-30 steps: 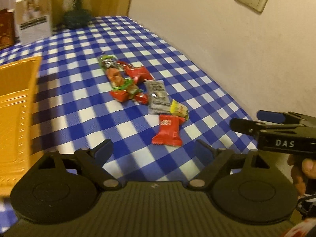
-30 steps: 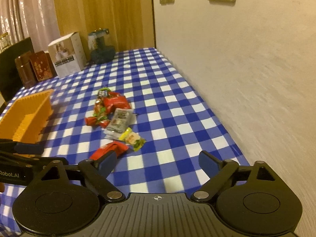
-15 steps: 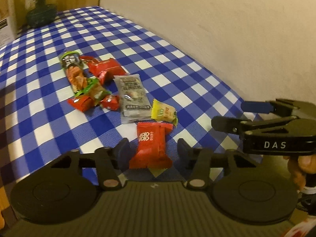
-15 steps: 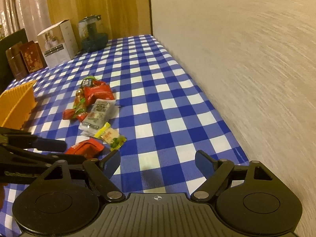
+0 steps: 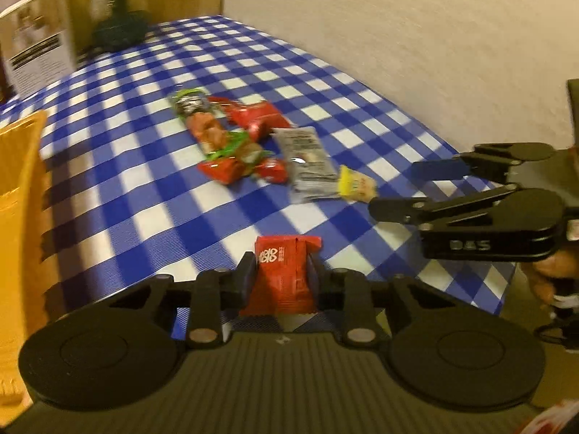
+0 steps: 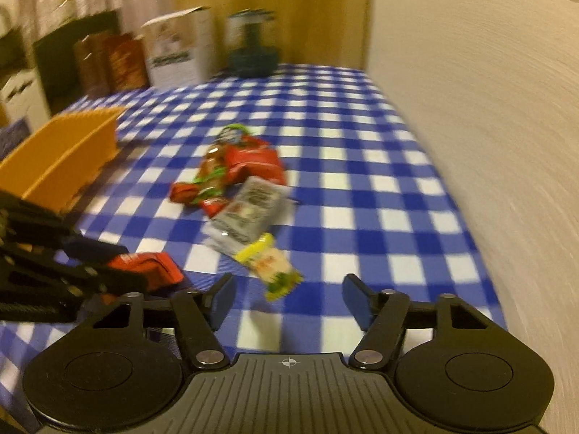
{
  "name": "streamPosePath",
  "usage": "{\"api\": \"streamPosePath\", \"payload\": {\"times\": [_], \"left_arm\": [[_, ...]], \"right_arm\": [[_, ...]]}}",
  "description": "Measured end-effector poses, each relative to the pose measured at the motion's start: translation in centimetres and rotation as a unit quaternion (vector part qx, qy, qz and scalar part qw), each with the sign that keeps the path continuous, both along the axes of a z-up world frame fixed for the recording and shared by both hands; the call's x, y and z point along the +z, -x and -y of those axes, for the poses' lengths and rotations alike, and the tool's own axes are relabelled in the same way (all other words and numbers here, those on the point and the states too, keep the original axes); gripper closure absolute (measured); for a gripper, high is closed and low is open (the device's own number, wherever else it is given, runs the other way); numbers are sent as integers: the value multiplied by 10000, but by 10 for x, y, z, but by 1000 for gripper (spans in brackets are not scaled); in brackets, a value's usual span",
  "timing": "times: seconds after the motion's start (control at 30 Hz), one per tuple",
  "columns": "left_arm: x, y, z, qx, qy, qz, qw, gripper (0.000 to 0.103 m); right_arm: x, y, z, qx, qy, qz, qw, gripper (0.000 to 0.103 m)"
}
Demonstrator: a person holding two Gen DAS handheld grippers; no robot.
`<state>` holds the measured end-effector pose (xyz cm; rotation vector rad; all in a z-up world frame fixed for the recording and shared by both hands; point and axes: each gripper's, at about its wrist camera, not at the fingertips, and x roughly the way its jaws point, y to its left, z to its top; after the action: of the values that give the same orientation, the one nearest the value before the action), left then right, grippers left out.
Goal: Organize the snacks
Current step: 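Grasp the red candy packet with the left tool while the right grasps the yellow candy, then carry the red packet in the left tool over the orange tray while the right tool carries the yellow candy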
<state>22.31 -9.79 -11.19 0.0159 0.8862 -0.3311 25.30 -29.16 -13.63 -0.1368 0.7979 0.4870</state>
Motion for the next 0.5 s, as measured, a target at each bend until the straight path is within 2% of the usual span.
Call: {"api": "streamPosePath", "payload": {"times": [0.2, 0.27, 0.3, 0.5], "left_arm": [[6, 6, -16, 191, 132, 36, 9997, 76], [7, 7, -19, 197, 166, 38, 9997, 76], [7, 7, -20, 201, 189, 33, 9996, 76], [6, 7, -19, 238, 303, 5, 9993, 77]], "right_arm": [[-14, -19, -14, 345, 253, 30, 9991, 58], [-14, -21, -14, 393, 218, -38, 9990, 73], [-14, -20, -15, 409, 286, -31, 9988, 77], [-4, -7, -12, 154, 218, -159, 9995, 79]]}}
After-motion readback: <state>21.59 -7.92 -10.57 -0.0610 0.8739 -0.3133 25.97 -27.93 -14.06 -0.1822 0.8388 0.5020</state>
